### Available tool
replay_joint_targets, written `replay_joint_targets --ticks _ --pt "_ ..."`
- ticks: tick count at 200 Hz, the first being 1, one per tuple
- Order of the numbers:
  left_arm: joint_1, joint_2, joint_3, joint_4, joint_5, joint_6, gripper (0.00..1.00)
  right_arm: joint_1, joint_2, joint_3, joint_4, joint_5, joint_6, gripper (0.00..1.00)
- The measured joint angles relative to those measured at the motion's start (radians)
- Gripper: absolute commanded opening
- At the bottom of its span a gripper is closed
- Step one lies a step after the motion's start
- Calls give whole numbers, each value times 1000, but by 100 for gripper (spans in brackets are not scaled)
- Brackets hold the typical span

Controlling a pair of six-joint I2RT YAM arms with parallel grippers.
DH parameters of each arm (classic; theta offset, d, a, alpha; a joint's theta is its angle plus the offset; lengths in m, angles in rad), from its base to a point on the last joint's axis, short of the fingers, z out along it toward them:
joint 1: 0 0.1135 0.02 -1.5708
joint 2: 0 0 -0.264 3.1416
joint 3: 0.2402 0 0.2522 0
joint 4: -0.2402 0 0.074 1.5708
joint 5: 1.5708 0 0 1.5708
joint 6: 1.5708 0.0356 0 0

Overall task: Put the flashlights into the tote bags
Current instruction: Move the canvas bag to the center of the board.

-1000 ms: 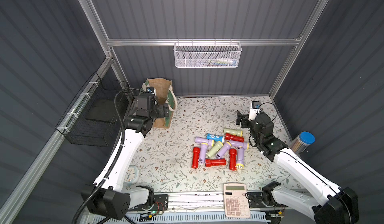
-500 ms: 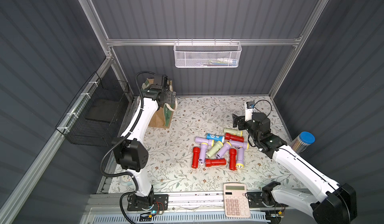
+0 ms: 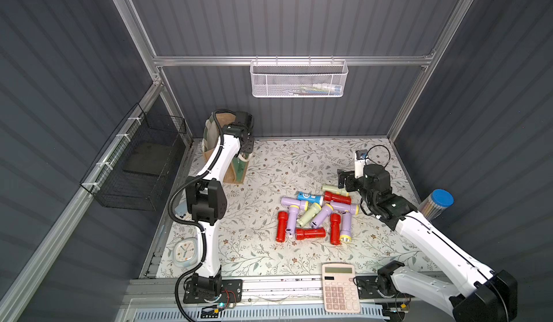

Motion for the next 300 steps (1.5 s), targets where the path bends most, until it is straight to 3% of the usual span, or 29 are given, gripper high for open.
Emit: replay_joint_targets --ticks 21,87,206,239,300 --pt "0 -4 -12 18 40 -16 0 -16 0 0 -12 -6 23 99" --pt "-17 -160 -226 96 132 -49 0 -64 -15 0 -75 -59 123 99" --pt "-270 -345 -449 43 -55 -226 0 -66 -98 -33 -156 -138 193 99" --pt "-307 -351 -460 32 -75 -253 7 -66 -97 -34 -163 -165 200 99" --pt "-316 -355 -464 18 -5 -267 53 -66 -63 -34 -167 -209 214 99"
